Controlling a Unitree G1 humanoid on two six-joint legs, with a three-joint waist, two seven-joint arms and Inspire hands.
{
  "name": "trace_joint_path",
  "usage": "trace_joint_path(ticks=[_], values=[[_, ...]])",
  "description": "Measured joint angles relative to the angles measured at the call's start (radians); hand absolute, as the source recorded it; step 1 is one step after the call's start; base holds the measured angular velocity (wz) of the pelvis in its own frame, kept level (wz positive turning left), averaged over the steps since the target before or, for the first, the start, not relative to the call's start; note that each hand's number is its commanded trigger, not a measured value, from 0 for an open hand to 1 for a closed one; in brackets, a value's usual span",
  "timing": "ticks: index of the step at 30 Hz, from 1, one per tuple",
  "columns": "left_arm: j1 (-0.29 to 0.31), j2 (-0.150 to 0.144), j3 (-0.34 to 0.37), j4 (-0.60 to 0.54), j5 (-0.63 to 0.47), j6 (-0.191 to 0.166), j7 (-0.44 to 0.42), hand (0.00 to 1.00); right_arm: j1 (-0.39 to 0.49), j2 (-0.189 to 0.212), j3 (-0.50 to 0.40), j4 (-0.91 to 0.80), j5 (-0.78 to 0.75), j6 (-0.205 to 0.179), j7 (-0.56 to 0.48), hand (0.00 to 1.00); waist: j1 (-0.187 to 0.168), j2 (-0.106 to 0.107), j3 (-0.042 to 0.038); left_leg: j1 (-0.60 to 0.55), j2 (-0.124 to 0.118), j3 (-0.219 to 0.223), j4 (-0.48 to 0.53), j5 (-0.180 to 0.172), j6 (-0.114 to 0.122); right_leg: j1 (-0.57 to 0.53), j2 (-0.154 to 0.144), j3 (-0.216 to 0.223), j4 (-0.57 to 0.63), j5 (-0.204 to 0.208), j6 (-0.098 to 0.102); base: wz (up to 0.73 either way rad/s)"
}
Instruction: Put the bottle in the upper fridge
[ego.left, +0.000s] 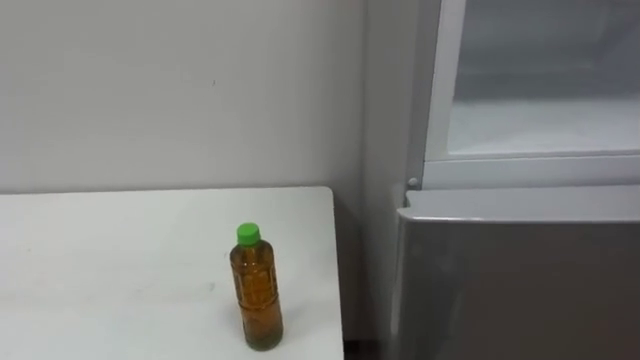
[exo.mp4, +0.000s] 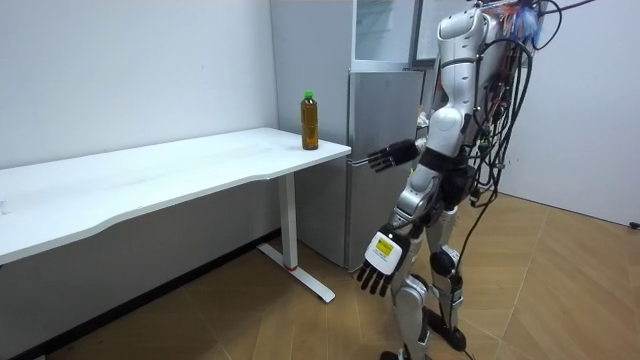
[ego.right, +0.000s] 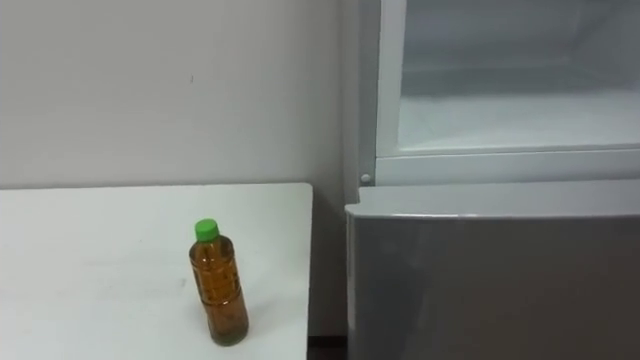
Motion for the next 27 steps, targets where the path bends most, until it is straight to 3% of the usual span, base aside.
trace_joint_path(ticks=[5,10,19,22,27], values=[[-0.002,0.011,-0.001,-0.006,0.000,0.000,-0.001,0.00,-0.001,-0.011,0.028,-0.067,-0.008,0.006,0.010,0.00,0.022,-0.009,0.0006,0.001,0.000,0.000,0.000,0.000,0.000,0.000,0.000,-0.001,0.005,0.000,0.000,0.00],[0.000,0.011,-0.001,0.003,0.001,0.000,0.000,0.00,-0.018,-0.010,0.034,-0.201,-0.007,0.009,0.004,0.00,0.029,-0.004,0.0035,0.008,0.001,0.000,-0.002,-0.001,0.001,0.002,-0.001,0.001,0.015,0.000,0.000,0.00],[0.004,0.011,-0.005,0.000,0.013,0.008,-0.001,0.00,-0.073,-0.012,0.034,-0.336,0.000,0.012,0.001,0.00,0.064,-0.001,-0.0002,-0.015,0.000,-0.008,0.005,-0.003,0.004,-0.007,-0.002,-0.003,0.017,0.003,0.000,0.02],[0.005,0.011,-0.005,-0.003,0.015,0.008,-0.001,0.00,-0.106,-0.012,0.034,-0.347,0.015,0.012,-0.027,0.00,0.069,-0.009,-0.0040,-0.021,-0.001,-0.015,0.007,-0.003,0.004,-0.005,-0.002,-0.011,0.018,0.004,0.000,0.07],[0.017,0.012,0.001,-0.004,0.021,0.007,-0.001,0.00,-0.166,-0.013,0.024,-0.349,0.017,0.012,-0.067,0.00,0.074,-0.024,-0.0028,-0.013,-0.001,-0.029,0.007,-0.003,0.003,-0.001,-0.003,-0.029,0.018,0.004,0.000,0.08]])
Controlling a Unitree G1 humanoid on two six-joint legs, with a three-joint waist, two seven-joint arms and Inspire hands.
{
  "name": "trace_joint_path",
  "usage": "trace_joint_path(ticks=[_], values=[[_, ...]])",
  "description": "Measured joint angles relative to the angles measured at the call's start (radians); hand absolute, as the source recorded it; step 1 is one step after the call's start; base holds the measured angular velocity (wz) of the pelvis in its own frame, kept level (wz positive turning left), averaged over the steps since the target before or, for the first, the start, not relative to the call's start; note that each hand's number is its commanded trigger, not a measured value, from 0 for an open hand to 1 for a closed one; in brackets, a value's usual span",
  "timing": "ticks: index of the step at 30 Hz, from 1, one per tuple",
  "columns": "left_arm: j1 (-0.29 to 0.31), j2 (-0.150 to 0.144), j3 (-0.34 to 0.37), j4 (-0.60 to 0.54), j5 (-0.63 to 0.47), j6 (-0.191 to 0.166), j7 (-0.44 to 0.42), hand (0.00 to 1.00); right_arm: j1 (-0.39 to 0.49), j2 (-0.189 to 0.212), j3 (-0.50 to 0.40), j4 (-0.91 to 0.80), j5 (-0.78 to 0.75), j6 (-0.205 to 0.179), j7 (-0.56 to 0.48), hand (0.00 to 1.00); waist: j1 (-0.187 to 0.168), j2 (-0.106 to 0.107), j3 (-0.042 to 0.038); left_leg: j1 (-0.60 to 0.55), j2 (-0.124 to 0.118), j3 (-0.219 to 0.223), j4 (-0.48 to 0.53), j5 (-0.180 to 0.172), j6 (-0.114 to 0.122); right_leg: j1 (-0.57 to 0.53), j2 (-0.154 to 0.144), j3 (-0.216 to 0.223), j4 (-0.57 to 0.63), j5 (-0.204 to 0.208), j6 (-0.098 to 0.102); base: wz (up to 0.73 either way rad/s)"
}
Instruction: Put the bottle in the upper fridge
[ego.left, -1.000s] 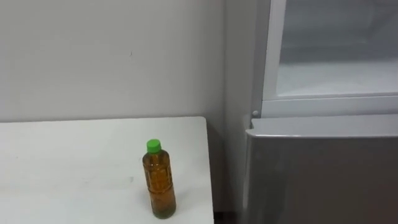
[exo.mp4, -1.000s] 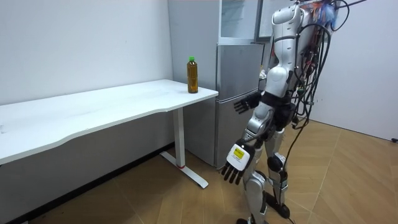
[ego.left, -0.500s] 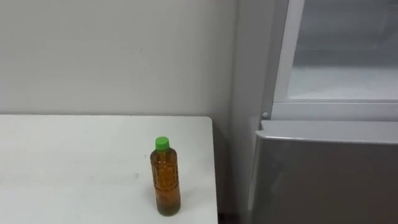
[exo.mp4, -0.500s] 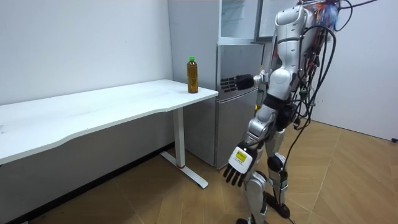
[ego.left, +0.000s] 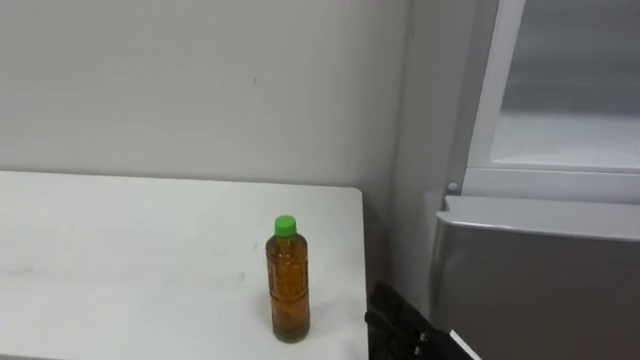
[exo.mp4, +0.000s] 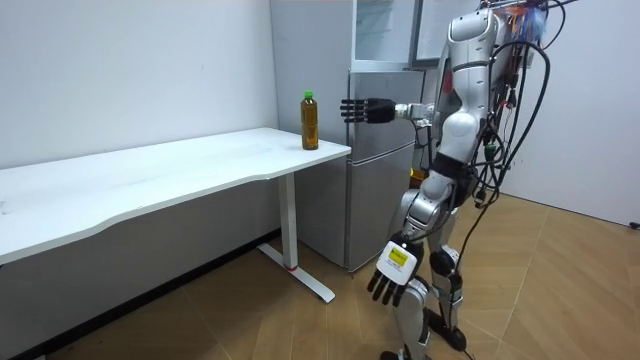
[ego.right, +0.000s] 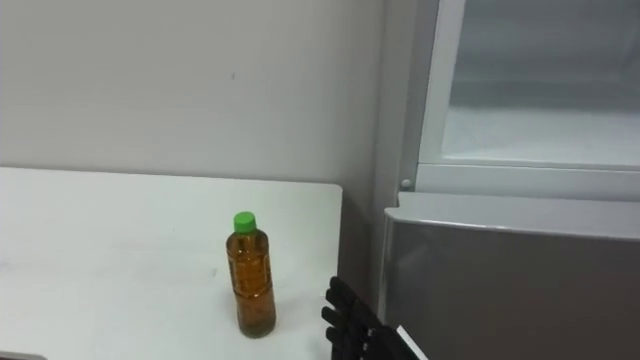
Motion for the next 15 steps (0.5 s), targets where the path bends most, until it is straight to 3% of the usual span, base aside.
trace_joint_path(ticks=[5,8,15], values=[[0.010,0.004,-0.002,0.006,0.003,0.003,0.000,0.00,-0.041,0.000,-0.008,-0.004,0.000,0.000,-0.025,0.00,0.000,-0.021,0.0062,-0.003,0.000,-0.004,0.002,0.000,0.000,0.007,-0.001,-0.006,0.000,0.000,0.000,0.03],[0.013,0.002,-0.005,0.007,0.024,0.008,-0.002,0.00,-0.048,0.000,-0.021,-0.012,0.020,-0.001,-0.046,0.00,-0.001,-0.031,0.0033,-0.011,0.000,-0.011,0.015,0.000,0.000,0.008,-0.001,-0.013,0.000,0.000,0.000,0.06],[0.008,0.000,-0.014,0.009,0.035,0.016,-0.002,0.00,-0.050,-0.006,-0.034,-0.012,0.042,-0.001,-0.087,0.00,-0.001,-0.012,0.0075,-0.011,0.000,-0.029,0.013,-0.001,0.000,0.022,0.001,-0.031,0.000,0.001,-0.002,0.08]])
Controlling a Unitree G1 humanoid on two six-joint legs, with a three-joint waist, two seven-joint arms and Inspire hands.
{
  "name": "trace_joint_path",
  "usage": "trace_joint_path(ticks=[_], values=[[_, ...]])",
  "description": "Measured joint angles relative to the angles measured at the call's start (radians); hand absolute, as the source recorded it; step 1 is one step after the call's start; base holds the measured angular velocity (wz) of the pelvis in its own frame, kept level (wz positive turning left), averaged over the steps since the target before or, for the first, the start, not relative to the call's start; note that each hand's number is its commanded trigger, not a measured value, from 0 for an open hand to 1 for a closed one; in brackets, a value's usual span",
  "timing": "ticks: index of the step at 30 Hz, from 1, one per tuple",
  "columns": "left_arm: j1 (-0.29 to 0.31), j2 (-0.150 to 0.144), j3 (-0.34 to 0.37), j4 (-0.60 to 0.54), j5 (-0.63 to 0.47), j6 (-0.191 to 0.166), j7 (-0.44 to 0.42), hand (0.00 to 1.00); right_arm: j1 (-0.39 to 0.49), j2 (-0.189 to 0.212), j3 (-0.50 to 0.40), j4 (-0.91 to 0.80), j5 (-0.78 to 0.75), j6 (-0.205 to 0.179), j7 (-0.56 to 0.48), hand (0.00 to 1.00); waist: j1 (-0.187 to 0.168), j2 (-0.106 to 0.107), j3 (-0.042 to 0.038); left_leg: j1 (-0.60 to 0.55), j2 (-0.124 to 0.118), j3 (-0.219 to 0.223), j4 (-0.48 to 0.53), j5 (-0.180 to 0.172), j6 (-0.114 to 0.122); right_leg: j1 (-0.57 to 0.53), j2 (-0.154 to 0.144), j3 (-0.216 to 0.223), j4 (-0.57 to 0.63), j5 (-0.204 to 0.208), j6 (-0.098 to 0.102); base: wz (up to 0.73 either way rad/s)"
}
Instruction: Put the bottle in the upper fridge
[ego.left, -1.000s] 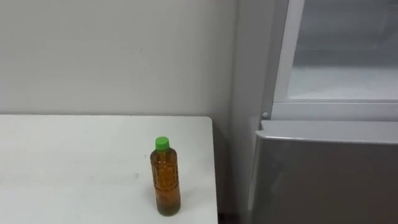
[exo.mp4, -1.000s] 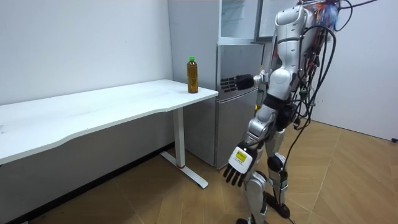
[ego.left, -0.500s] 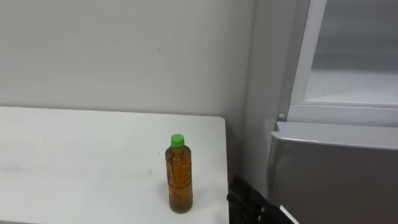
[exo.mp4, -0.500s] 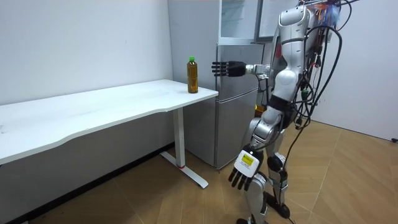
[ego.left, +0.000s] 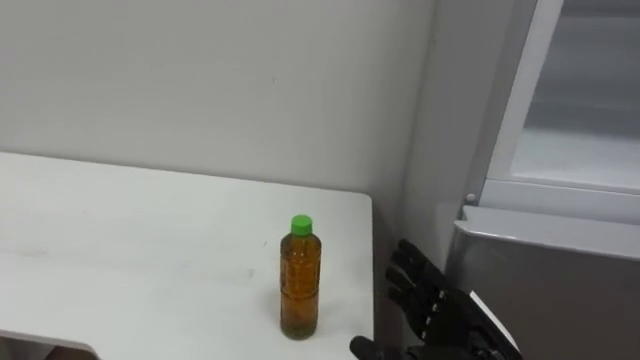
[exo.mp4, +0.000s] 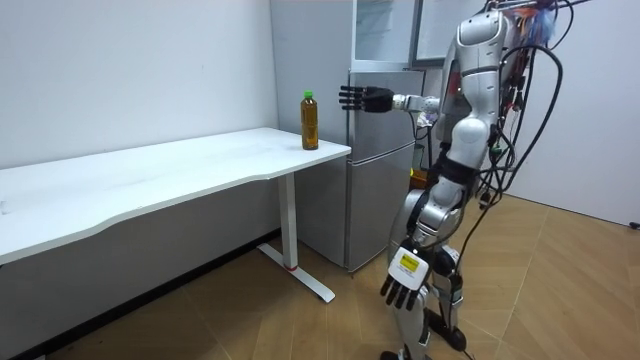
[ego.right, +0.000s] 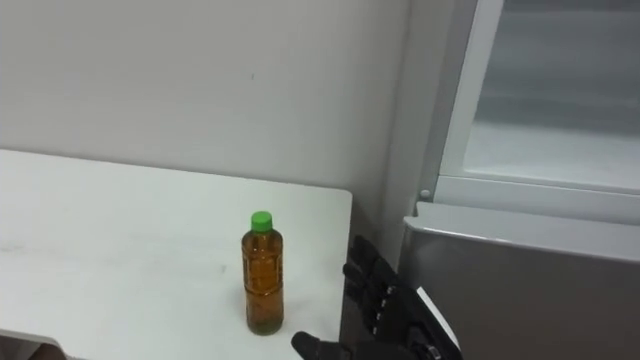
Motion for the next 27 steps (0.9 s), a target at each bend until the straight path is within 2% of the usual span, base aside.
trace_joint_path(ticks=[4,13,15,19,23,27], values=[[0.001,0.000,-0.005,-0.004,0.004,0.005,0.000,0.00,-0.001,-0.012,0.000,0.001,0.015,0.000,-0.023,0.00,0.000,0.006,0.0002,-0.001,-0.001,-0.002,0.001,0.000,0.000,-0.001,0.000,-0.002,-0.002,0.000,-0.001,0.00],[0.006,-0.001,-0.015,-0.043,0.004,0.009,-0.001,0.00,-0.035,-0.032,0.011,0.032,0.036,0.000,-0.079,0.00,0.004,-0.009,-0.0031,-0.017,-0.005,-0.014,0.018,0.001,0.001,-0.003,-0.003,-0.014,-0.004,0.000,-0.001,0.03],[0.010,-0.001,-0.015,-0.067,0.006,0.011,-0.001,0.00,-0.063,-0.032,0.012,0.072,0.033,0.000,-0.088,0.00,0.010,-0.011,-0.0030,-0.019,-0.006,-0.021,0.020,0.001,0.001,-0.004,-0.003,-0.023,-0.003,0.000,-0.001,0.08],[0.027,-0.004,-0.015,-0.099,0.008,0.029,-0.001,0.00,-0.064,-0.034,0.017,0.095,0.033,0.000,-0.116,0.00,0.029,-0.014,-0.0035,-0.025,-0.006,-0.027,0.026,0.001,0.001,0.001,-0.003,-0.028,-0.002,0.000,-0.001,0.06],[0.030,-0.005,-0.014,-0.107,0.014,0.047,-0.020,0.00,-0.079,-0.034,0.015,0.126,0.034,0.001,-0.147,0.00,0.033,-0.014,-0.0028,-0.050,-0.010,-0.056,0.040,0.001,0.002,-0.005,-0.002,-0.050,-0.002,0.001,-0.001,0.18],[0.038,-0.005,-0.014,-0.110,0.016,0.050,-0.024,0.00,-0.081,-0.038,0.011,0.147,0.027,0.001,-0.159,0.00,0.053,-0.011,-0.0018,-0.058,-0.012,-0.063,0.047,0.002,0.003,-0.008,-0.003,-0.053,-0.004,0.000,-0.001,0.05]])
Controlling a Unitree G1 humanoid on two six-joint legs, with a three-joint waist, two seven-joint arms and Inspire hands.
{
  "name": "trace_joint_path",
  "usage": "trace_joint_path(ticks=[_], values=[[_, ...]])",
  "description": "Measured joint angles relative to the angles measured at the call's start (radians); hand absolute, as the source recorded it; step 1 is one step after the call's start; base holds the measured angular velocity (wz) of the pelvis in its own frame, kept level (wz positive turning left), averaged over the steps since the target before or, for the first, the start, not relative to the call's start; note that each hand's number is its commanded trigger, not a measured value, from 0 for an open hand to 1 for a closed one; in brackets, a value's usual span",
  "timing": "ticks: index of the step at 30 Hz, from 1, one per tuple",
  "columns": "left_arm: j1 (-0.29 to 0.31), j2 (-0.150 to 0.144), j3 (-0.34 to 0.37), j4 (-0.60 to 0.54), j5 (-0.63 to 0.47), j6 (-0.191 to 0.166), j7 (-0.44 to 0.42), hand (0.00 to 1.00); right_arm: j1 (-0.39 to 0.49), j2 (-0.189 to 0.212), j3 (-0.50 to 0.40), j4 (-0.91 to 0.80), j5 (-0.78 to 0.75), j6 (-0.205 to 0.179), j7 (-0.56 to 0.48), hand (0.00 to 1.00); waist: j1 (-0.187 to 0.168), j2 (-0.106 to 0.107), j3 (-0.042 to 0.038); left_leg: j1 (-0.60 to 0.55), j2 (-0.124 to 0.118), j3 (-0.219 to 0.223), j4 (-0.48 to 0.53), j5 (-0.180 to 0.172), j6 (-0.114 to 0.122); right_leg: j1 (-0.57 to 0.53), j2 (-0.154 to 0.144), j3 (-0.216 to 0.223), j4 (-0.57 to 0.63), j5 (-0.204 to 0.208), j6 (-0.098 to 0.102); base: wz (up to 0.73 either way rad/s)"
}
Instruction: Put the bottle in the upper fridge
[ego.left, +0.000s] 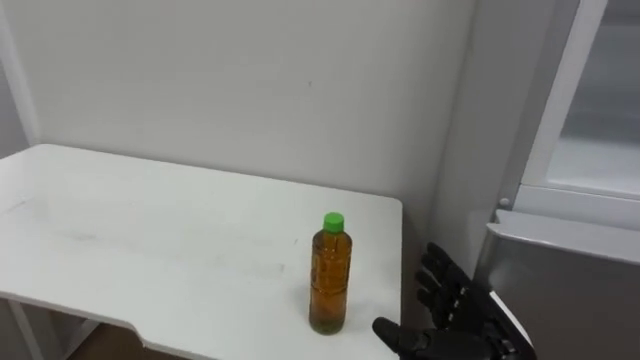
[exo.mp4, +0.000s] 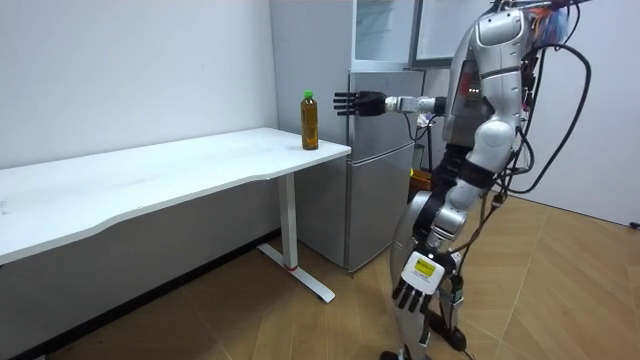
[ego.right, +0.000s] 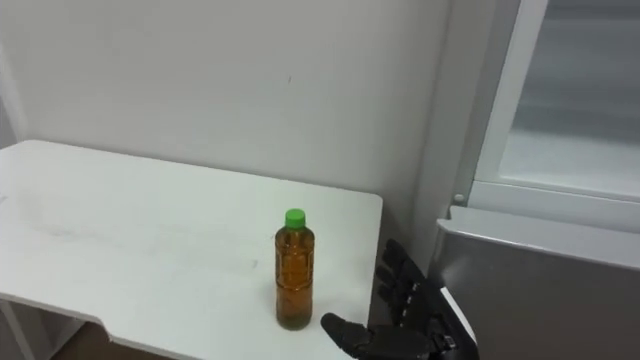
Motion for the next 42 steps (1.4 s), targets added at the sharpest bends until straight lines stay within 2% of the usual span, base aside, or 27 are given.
trace_joint_path(ticks=[4,7,10,14,21,24,29,42], values=[[0.010,0.000,-0.001,-0.011,-0.001,0.000,-0.004,0.00,-0.001,0.000,0.002,0.009,-0.003,0.000,-0.010,0.00,0.004,0.003,0.0015,-0.017,-0.004,-0.013,0.007,0.003,0.003,-0.006,-0.001,-0.013,0.001,0.002,0.000,0.11],[0.009,-0.001,-0.001,-0.012,0.000,0.000,-0.007,0.00,-0.055,0.000,0.024,0.054,-0.015,0.001,-0.039,0.00,0.005,0.011,0.0053,-0.022,-0.005,-0.018,0.006,0.006,0.003,-0.009,-0.002,-0.019,0.001,0.003,0.000,0.06],[0.011,-0.001,-0.001,-0.013,-0.001,0.002,-0.007,0.00,-0.121,0.000,0.030,0.093,-0.041,0.001,-0.081,0.00,0.010,0.012,0.0052,-0.031,-0.008,-0.021,-0.002,0.011,0.003,-0.013,-0.003,-0.025,0.000,0.002,0.000,0.05],[0.012,-0.003,-0.011,-0.024,0.001,0.024,-0.007,0.00,-0.175,-0.016,0.038,0.163,-0.043,0.001,-0.125,0.00,0.034,0.007,0.0016,-0.028,-0.017,-0.026,-0.011,0.014,0.005,-0.012,-0.011,-0.034,0.000,0.001,0.003,0.06],[0.015,-0.002,-0.011,-0.068,0.017,0.045,-0.006,0.00,-0.176,-0.024,0.047,0.217,-0.047,0.015,-0.159,0.00,0.058,0.006,0.0022,-0.026,-0.024,-0.049,-0.019,0.016,0.006,-0.007,-0.015,-0.054,0.001,0.000,0.005,0.11],[0.017,-0.002,-0.011,-0.075,0.017,0.045,-0.006,0.00,-0.176,-0.025,0.047,0.218,-0.055,0.015,-0.165,0.00,0.059,0.005,0.0058,-0.011,-0.025,-0.052,-0.031,0.018,0.004,0.004,-0.015,-0.056,-0.001,0.000,0.005,0.01],[0.022,-0.002,-0.011,-0.084,0.017,0.051,-0.006,0.00,-0.180,-0.025,0.047,0.220,-0.076,0.015,-0.179,0.00,0.060,0.004,0.0075,-0.013,-0.025,-0.056,-0.030,0.018,0.004,0.007,-0.015,-0.070,-0.001,0.000,0.006,0.02],[0.040,-0.009,-0.010,-0.083,0.017,0.074,-0.008,0.00,-0.196,-0.025,0.047,0.222,-0.082,0.030,-0.185,0.00,0.065,0.005,0.0061,-0.018,-0.033,-0.080,-0.030,0.025,0.003,0.025,-0.016,-0.089,-0.008,-0.003,0.009,0.05]])
